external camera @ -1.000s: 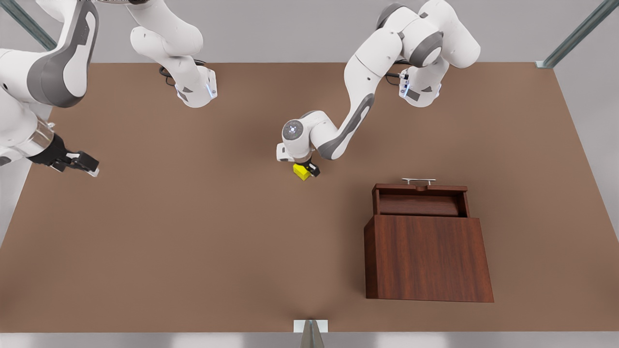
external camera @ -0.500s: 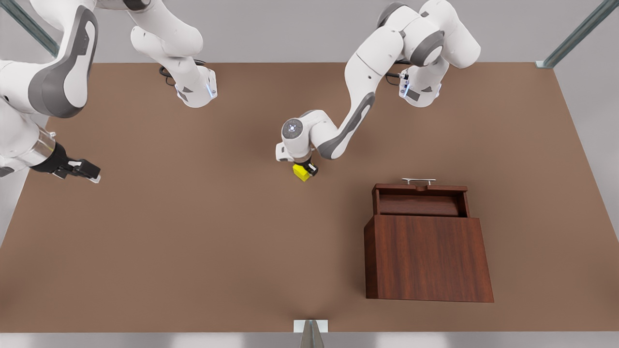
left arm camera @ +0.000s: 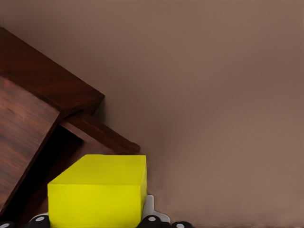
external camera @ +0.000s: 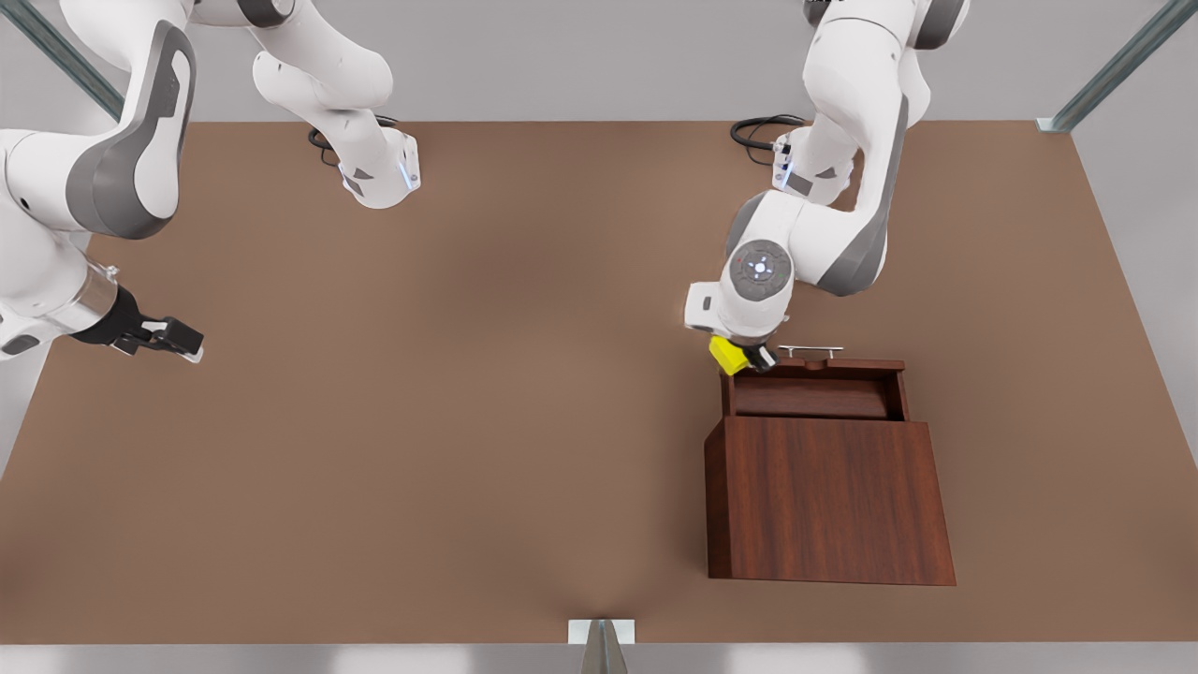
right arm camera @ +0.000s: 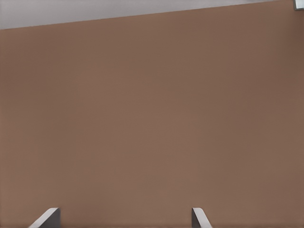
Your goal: Open the drawer with left arm, place the square in the middle with right arm, and place the square in the drawer with left arm
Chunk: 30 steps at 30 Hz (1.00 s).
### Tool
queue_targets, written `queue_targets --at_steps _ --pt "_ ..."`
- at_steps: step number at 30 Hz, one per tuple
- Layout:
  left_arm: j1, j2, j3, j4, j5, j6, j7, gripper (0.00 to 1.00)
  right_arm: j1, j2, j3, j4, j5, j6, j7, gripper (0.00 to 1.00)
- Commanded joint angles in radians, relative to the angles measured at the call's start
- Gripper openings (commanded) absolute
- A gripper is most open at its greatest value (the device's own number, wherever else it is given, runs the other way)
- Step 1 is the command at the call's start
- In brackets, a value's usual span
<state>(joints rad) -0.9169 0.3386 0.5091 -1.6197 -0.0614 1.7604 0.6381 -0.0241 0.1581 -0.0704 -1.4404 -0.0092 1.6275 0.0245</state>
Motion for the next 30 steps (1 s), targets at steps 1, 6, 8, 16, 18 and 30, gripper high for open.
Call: queue_targets --at_steps 1,6,8,16,18,30 --pt "-0.003 0.002 0.017 -0.002 -0.057 -0.001 0.038 0.65 0.0 0.0 0.001 0.0 0.0 0.0 0.0 1.0" --pt "0.062 0.022 0.074 -0.003 -0.07 0.014 0.35 0.65 0.001 -0.002 0.0 0.0 -0.002 0.0 0.003 1.0" --pt "0.092 0.03 0.077 -0.003 -0.069 0.024 0.454 0.65 0.0 -0.002 0.0 0.002 0.0 0.0 0.003 1.0" --pt "0.17 0.066 0.077 -0.028 -0.071 0.073 0.66 0.66 0.0 -0.002 0.0 0.003 0.0 0.0 0.003 1.0" --pt "0.17 0.066 0.091 -0.038 -0.071 0.074 0.683 0.66 0.0 0.0 0.0 0.003 0.0 0.0 0.003 1.0" --pt "0.167 0.059 0.1 -0.058 -0.084 0.041 0.667 1.0 0.0 0.0 0.0 0.003 0.0 0.0 0.003 1.0"
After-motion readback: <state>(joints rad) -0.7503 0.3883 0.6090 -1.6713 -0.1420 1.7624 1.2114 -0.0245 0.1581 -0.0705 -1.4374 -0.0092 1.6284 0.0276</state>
